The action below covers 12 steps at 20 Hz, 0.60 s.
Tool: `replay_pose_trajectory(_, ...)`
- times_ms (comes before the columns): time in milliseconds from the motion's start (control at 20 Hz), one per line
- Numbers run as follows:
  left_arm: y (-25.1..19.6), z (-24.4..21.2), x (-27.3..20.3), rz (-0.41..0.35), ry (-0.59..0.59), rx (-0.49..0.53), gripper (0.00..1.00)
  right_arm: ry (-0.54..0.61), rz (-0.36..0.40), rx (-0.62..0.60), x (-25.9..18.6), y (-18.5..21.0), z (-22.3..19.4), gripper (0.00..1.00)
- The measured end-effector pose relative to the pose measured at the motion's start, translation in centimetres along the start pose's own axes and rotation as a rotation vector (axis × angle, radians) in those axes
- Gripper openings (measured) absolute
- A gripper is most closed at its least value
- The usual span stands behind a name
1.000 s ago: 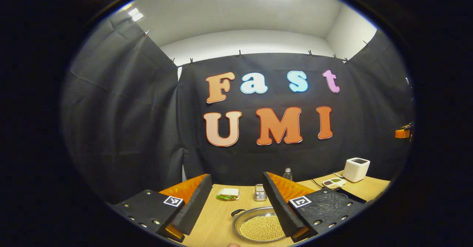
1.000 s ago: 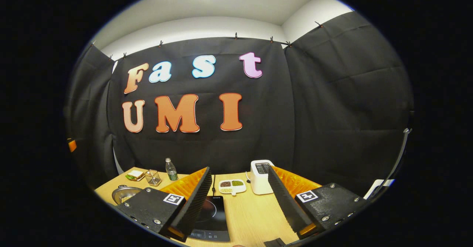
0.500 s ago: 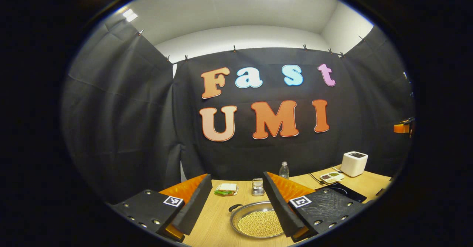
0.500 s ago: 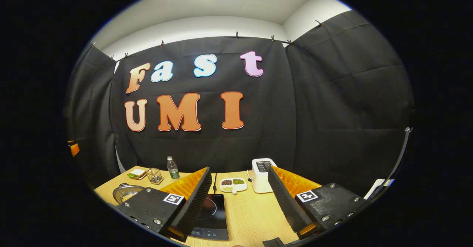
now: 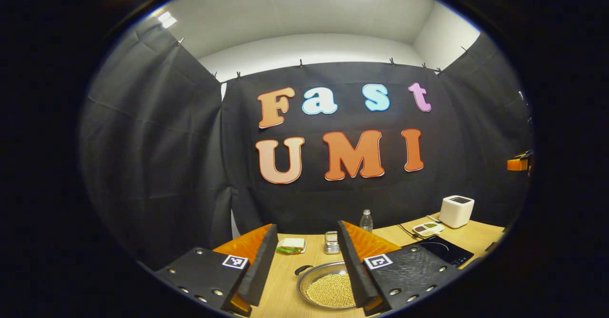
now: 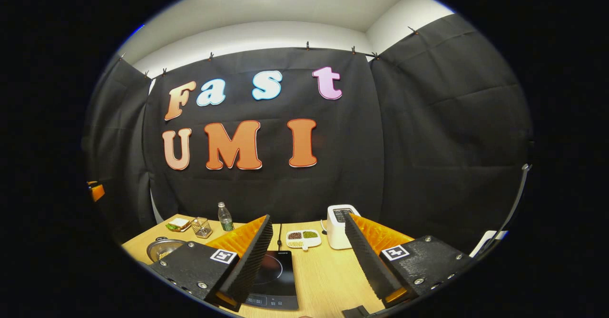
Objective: First push the handle of the pot to place it horizontally, then grasp the pot with both hands and set it on the induction cooktop.
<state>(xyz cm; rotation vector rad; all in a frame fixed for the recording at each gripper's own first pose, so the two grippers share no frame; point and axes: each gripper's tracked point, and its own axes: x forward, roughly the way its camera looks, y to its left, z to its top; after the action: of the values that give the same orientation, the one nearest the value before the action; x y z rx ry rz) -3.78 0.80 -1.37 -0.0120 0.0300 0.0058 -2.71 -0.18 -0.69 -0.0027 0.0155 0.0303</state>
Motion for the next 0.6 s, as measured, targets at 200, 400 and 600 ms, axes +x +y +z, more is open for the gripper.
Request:
replay_pose_trajectory(200,-0.9,-1.5,0.3,-0.040,0.040,0.021,0.36,0.013,-0.003,-0.009,0.4,0.1,-0.4,0.95)
replay_pose_trajectory(400,-2.5,-2.6,0.2,-0.106,0.075,-0.005,0.14,0.014,0.005,-0.004,0.5,0.5,-0.4,0.95)
replay_pose_trajectory(600,-5.1,-5.4,-0.2,-0.183,0.141,0.017,0.02,0.016,-0.009,-0.023,0.7,0.2,-0.6,0.95)
